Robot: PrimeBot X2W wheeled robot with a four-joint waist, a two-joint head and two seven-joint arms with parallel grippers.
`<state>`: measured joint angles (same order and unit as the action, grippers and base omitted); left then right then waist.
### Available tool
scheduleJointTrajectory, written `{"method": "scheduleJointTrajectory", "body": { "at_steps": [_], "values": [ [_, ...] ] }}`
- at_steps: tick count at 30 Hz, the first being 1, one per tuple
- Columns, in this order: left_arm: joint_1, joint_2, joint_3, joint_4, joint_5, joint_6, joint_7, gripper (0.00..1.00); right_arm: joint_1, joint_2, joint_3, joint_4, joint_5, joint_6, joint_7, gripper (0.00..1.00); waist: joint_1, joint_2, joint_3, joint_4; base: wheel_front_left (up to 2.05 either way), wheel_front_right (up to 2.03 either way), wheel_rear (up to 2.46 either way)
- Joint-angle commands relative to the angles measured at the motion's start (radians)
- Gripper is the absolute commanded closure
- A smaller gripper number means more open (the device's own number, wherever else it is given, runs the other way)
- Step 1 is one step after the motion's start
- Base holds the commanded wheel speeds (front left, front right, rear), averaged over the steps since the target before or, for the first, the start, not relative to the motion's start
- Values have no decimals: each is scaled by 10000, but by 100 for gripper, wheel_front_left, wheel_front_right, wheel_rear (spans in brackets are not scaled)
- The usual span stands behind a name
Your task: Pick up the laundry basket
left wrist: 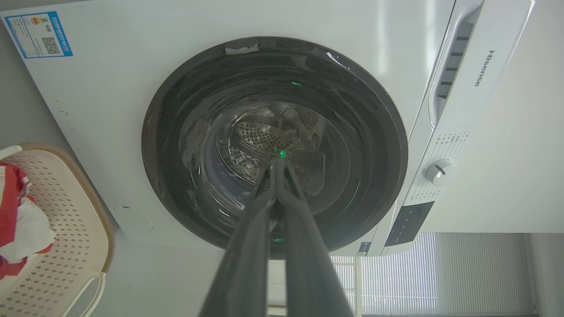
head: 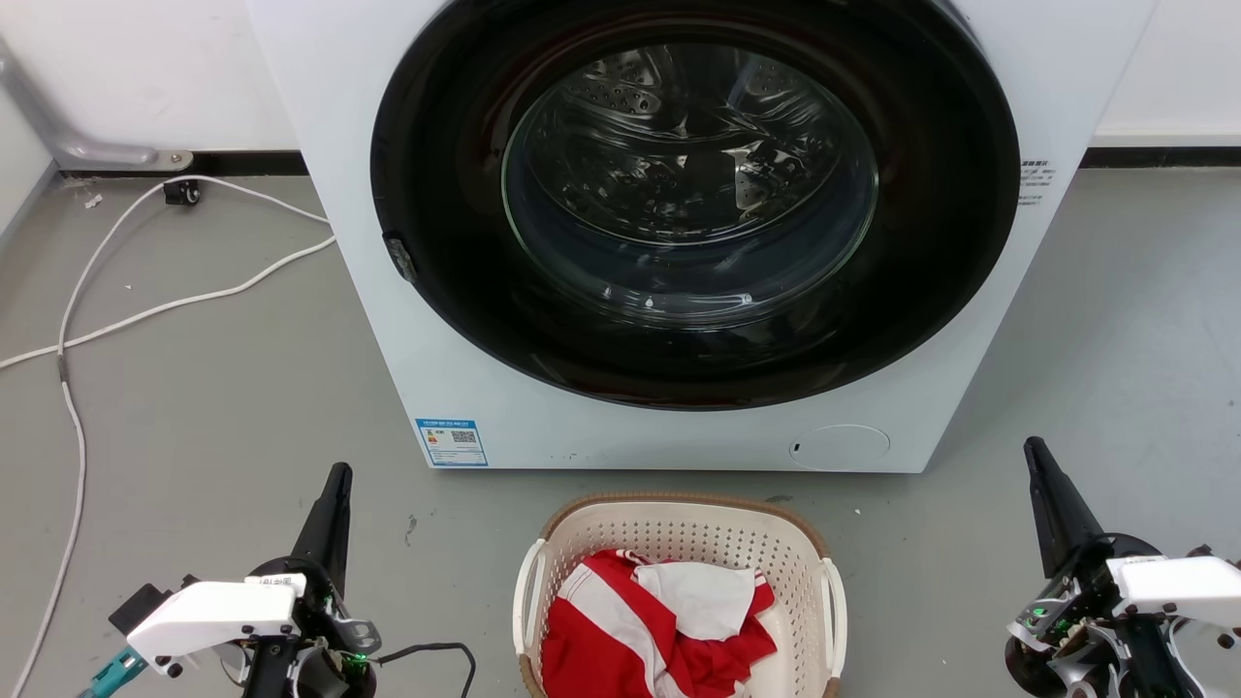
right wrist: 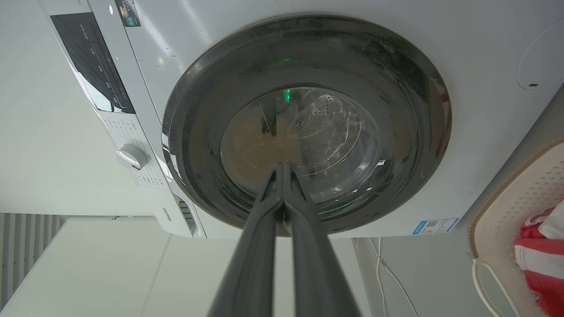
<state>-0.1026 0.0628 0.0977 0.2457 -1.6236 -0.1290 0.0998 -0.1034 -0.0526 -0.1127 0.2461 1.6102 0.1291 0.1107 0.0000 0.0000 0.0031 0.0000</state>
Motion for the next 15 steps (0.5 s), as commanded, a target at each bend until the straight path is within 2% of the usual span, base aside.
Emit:
{"method": "scheduleJointTrajectory", "body": {
  "at_steps": [1,15],
  "values": [
    [-94,1,27,15,24,-32,29,100,-113,21,-13,11,-36,29,29,100,0,0,0,0,0,0,0],
    [-98,-24,55,16,56,-32,49,100,-113,23,-16,11,-41,29,23,100,0,0,0,0,0,0,0]
  ]
}}
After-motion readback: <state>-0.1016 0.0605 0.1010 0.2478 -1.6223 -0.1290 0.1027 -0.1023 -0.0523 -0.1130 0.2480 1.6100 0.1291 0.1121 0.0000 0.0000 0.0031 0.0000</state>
